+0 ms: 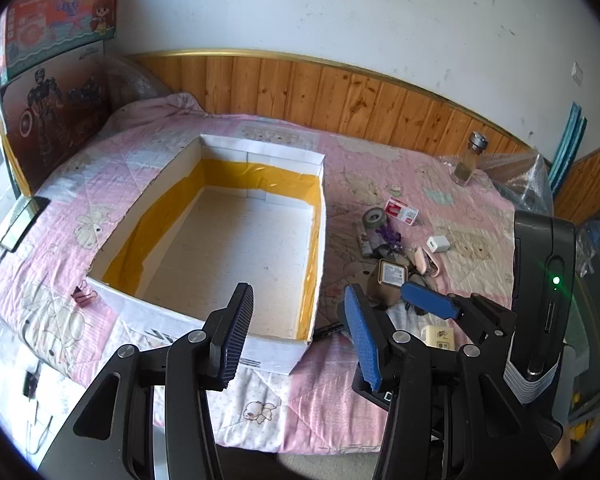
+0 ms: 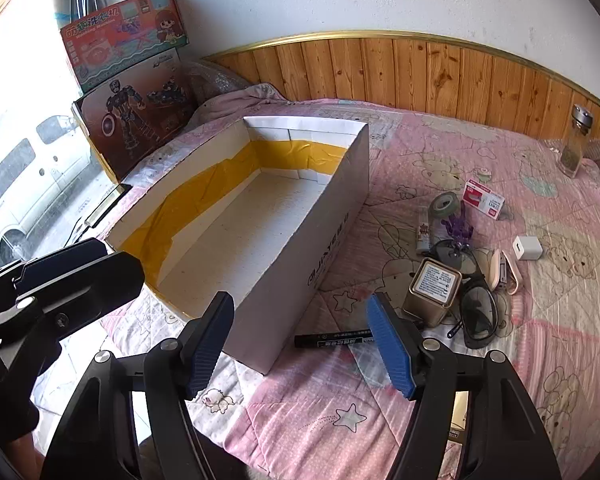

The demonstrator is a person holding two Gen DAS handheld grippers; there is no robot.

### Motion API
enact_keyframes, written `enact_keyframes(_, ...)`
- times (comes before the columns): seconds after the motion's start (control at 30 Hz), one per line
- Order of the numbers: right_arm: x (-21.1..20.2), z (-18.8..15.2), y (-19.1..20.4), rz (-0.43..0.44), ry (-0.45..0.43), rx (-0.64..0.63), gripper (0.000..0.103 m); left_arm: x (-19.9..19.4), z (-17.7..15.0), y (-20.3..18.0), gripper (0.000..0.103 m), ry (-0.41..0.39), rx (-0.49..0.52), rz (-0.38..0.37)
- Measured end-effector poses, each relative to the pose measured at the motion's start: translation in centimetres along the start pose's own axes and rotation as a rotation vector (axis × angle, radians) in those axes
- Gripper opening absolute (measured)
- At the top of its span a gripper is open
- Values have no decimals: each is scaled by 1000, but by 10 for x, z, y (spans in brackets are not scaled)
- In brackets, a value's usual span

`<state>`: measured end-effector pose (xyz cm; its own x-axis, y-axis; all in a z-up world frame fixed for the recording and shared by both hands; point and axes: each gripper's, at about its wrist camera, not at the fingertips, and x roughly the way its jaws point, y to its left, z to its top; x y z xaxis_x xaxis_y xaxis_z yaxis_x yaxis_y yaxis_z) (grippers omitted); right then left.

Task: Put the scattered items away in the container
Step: 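Reach the left tool to the black marker and the right tool to the tissue pack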

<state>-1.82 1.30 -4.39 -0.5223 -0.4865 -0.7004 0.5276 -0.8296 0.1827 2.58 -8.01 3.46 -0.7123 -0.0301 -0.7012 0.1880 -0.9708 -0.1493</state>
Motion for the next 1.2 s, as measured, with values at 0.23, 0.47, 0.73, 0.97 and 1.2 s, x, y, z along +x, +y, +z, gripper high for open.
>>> enact_keyframes(0.23, -1, -12, -36, 2, 4, 93, 74, 20, 1, -21, 50, 39, 40, -19)
enact_keyframes(0.47, -15, -41, -97, -85, -23, 221, 74, 53, -4, -63, 50, 108, 150, -136)
enact_keyframes(0.73, -16, -82, -144, -206, 45, 280, 75, 121, -27, -97, 50, 235, 255, -184)
enact_keyframes(0.97, 4, -104, -154, -223, 138, 306, 75, 168, -44, -90, 50, 281, 275, -130)
enact_keyframes(1.2, 30, -102, -159, -241, 171, 254, 57, 210, -62, -83, 47, 370, 294, -92)
